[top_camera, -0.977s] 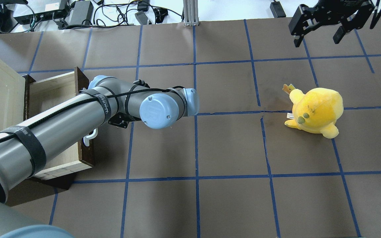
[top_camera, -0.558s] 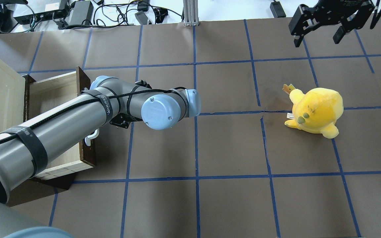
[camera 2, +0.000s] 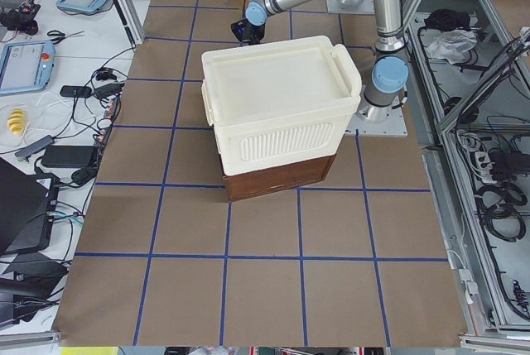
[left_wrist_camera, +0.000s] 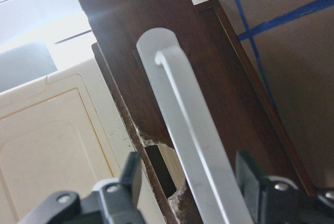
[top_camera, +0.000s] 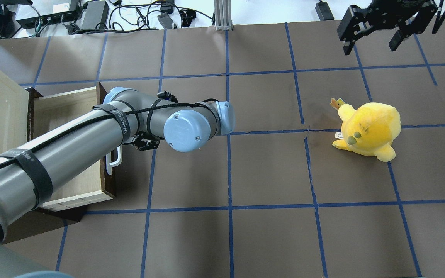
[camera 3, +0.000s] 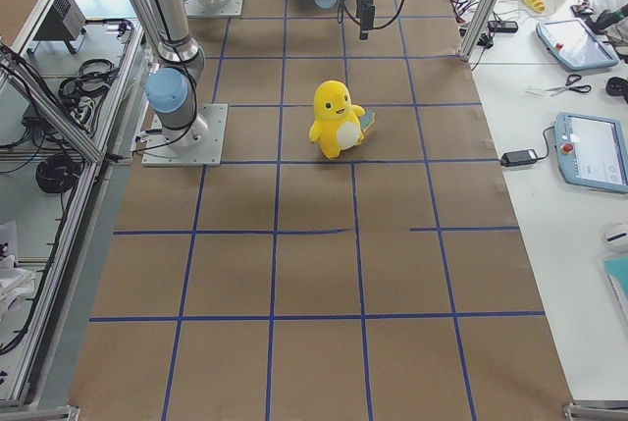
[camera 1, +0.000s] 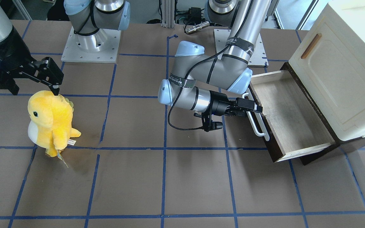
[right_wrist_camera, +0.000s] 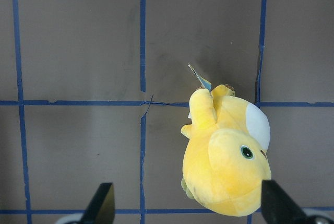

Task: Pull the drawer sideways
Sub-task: 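Open the left gripper and lift it away from the drawer handle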

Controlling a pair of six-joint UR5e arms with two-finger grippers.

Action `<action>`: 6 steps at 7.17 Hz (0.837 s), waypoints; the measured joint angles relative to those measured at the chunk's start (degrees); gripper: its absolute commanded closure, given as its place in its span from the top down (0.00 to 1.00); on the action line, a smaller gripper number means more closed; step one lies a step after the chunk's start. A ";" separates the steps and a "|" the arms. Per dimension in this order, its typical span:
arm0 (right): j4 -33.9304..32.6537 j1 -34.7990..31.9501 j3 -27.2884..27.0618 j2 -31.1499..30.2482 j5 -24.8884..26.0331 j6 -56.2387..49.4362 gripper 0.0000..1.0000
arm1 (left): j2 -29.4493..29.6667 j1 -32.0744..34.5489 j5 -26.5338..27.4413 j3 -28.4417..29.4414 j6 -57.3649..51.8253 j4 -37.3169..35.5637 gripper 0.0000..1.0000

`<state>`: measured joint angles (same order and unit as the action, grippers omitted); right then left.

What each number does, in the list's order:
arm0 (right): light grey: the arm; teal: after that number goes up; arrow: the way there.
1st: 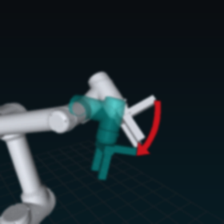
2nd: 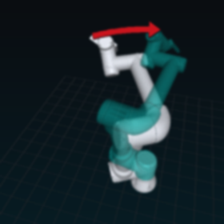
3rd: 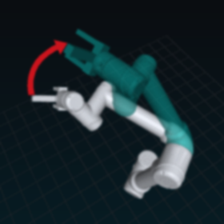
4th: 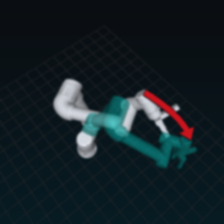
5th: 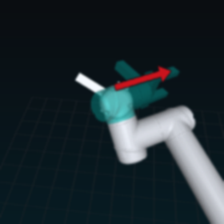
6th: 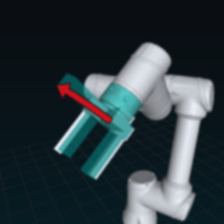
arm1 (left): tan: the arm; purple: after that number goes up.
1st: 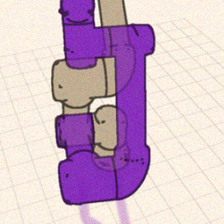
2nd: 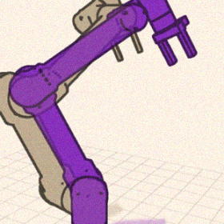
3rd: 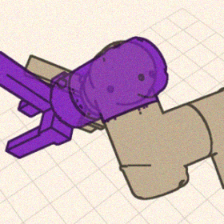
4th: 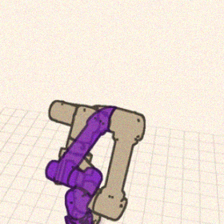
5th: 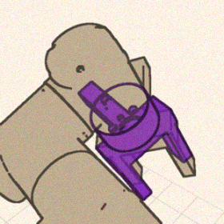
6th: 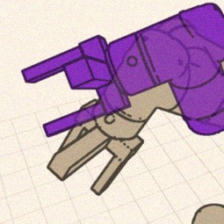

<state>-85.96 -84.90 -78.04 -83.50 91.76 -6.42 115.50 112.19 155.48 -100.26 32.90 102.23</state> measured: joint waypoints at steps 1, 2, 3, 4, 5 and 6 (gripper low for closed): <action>0.00 0.00 0.00 0.00 0.00 0.00 1.00 | -0.52 -0.03 -4.29 1.34 -2.35 -2.50 1.00; 0.00 0.00 0.00 0.00 0.00 0.00 1.00 | -1.24 -0.03 -9.06 3.07 -5.62 -4.93 1.00; 0.00 0.00 0.00 0.00 0.00 0.00 1.00 | -2.40 -0.13 -12.78 4.48 -7.98 -6.39 1.00; 0.00 0.00 0.00 0.00 0.00 0.00 1.00 | -4.33 -0.25 -17.10 6.10 -10.09 -7.05 1.00; 0.00 0.00 0.00 0.00 0.00 0.00 1.00 | -6.72 -0.41 -22.42 8.16 -12.25 -7.29 1.00; 0.00 0.00 0.00 -0.01 0.00 0.00 1.00 | -9.39 -0.69 -28.50 10.03 -13.72 -7.36 1.00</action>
<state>-85.96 -84.90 -78.05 -83.50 91.76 -6.42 106.10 111.50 126.98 -90.24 19.18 94.87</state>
